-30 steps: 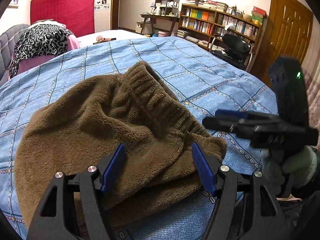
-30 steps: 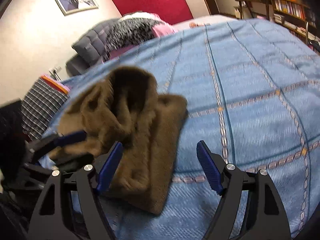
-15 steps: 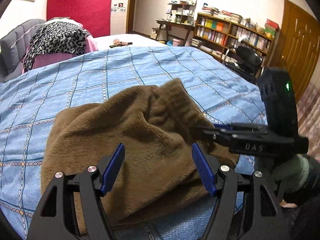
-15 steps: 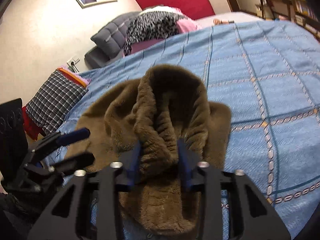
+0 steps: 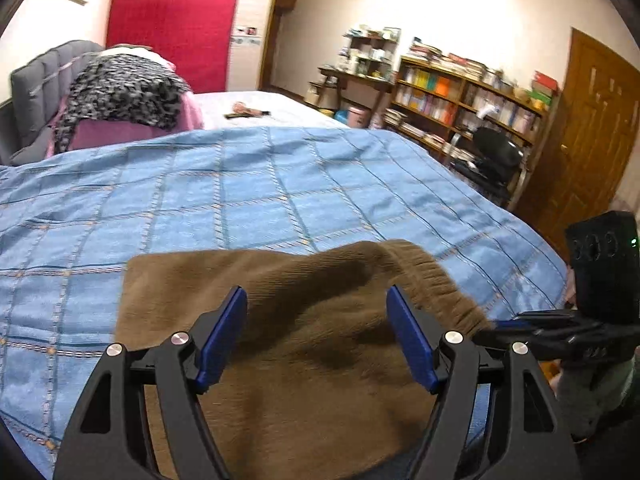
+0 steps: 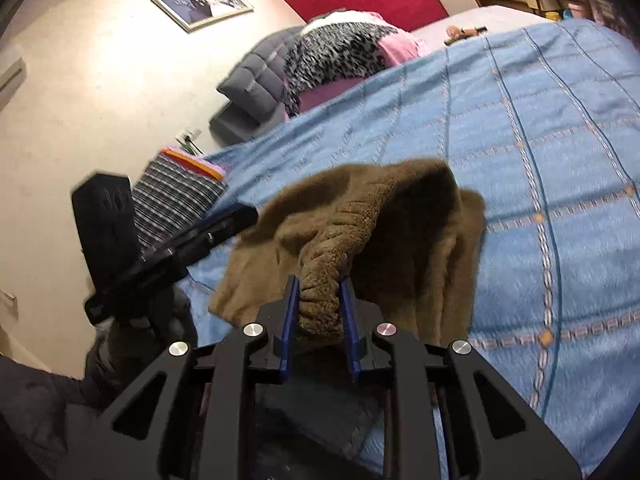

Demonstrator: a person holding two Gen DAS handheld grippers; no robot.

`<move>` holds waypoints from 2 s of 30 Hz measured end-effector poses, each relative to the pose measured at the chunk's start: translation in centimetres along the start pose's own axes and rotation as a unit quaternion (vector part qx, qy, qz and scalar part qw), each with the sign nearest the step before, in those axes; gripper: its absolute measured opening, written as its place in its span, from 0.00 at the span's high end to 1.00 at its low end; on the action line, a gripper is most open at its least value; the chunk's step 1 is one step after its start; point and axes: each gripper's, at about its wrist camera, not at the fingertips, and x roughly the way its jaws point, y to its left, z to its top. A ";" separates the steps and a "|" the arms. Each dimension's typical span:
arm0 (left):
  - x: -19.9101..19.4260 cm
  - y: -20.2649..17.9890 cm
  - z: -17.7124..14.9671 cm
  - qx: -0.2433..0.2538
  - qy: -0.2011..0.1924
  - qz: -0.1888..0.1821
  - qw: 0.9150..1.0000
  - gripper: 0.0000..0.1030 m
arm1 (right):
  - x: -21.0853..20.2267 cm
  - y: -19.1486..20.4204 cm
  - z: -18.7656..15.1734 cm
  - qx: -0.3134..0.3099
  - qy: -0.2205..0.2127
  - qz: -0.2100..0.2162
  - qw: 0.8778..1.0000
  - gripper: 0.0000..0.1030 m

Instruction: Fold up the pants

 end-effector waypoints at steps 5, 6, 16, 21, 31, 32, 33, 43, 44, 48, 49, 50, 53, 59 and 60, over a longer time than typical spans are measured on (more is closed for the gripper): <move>3.4 -2.0 -2.3 0.025 0.052 -0.023 0.998 0.30 | 1.4 -2.3 -1.8 0.038 0.023 -0.020 0.999 0.81; 3.8 -2.1 -2.8 0.028 0.058 -0.022 0.998 0.30 | 1.4 -2.4 -2.0 0.038 0.022 -0.019 0.999 0.81; 4.8 -3.9 -4.8 0.056 0.065 -0.012 0.996 0.27 | -0.2 -3.4 0.9 0.043 -0.051 -0.050 0.997 0.40; 4.9 -4.0 -4.8 0.056 0.066 -0.008 0.996 0.27 | 2.0 -6.8 4.2 0.077 -0.071 -0.060 0.993 0.37; 5.4 -4.1 -4.2 0.053 0.067 -0.007 0.996 0.27 | 6.3 -8.9 6.7 0.098 -0.039 -0.010 0.994 0.82; 5.4 -4.1 -4.2 0.053 0.067 -0.008 0.996 0.27 | 5.7 -8.6 6.9 0.093 -0.047 -0.005 0.995 0.85; 5.5 -4.1 -4.1 0.054 0.066 -0.010 0.996 0.27 | 4.7 -8.3 7.2 0.088 -0.060 0.003 0.994 0.86; 8.6 -5.8 -4.3 0.079 0.071 -0.017 0.994 0.26 | 5.0 -12.2 5.8 0.119 -0.059 -0.065 0.989 0.86; 8.7 -5.7 -4.2 0.076 0.071 -0.019 0.994 0.26 | 5.3 -12.2 5.6 0.116 -0.056 -0.069 0.989 0.85; 8.1 -5.0 -3.8 0.062 0.076 -0.022 0.995 0.25 | 4.5 -10.8 5.6 0.092 -0.067 -0.097 0.989 0.75; 7.8 -4.9 -3.6 0.060 0.076 -0.023 0.995 0.25 | 4.2 -10.5 5.7 0.086 -0.073 -0.106 0.988 0.71; 7.2 -4.7 -3.4 0.059 0.074 -0.025 0.995 0.25 | 3.8 -9.8 5.9 0.077 -0.080 -0.121 0.986 0.66; 4.6 -3.9 -2.8 0.063 0.042 -0.016 0.997 0.22 | 2.2 -6.8 5.7 0.026 -0.112 -0.159 0.981 0.60; 1.1 0.4 -3.3 0.027 0.027 0.048 0.998 0.21 | 2.6 -1.4 4.6 -0.068 -0.115 -0.161 0.978 0.52; 0.9 1.1 -3.5 0.022 0.029 0.055 0.998 0.21 | 3.3 -0.5 4.2 -0.085 -0.108 -0.157 0.978 0.52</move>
